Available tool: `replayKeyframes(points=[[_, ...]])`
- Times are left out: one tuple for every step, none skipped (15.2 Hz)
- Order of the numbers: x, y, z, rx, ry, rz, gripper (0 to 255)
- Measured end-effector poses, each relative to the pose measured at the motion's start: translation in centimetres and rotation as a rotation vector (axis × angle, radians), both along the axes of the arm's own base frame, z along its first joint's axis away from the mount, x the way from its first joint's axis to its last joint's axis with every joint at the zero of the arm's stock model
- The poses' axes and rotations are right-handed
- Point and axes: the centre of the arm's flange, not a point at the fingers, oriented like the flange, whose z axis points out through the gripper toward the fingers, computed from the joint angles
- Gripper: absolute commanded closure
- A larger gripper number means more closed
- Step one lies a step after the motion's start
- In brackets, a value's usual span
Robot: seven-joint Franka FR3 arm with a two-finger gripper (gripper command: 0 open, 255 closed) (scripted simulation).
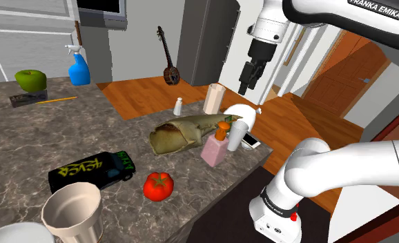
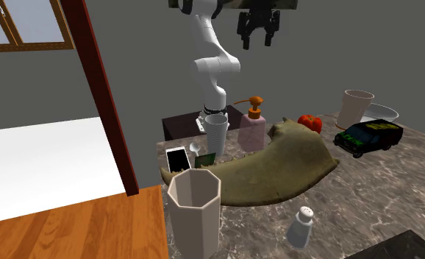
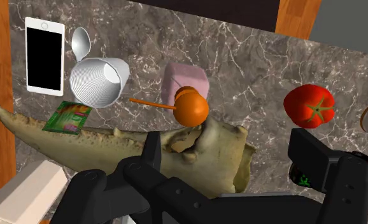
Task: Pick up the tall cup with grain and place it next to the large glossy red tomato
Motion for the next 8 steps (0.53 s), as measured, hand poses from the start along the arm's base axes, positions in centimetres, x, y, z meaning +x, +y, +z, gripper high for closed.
replayKeyframes(points=[[0.0, 0.0, 0.0, 0.000, 0.000, 0.000, 0], [0.3, -0.4, -0.2, 0.000, -0.001, -0.001, 0], [1.0, -1.0, -0.8, -0.001, -0.001, -0.002, 0], [1.8, -1.7, -1.2, -0.002, -0.003, -0.003, 0], [2.7, -2.3, -1.8, -0.003, -0.004, -0.005, 0], [3.5, -3.3, -2.3, -0.004, -0.006, -0.007, 0], [4.3, -4.2, -2.7, -0.005, -0.008, -0.009, 0], [4.9, -4.9, -3.2, -0.006, -0.010, -0.010, 0]])
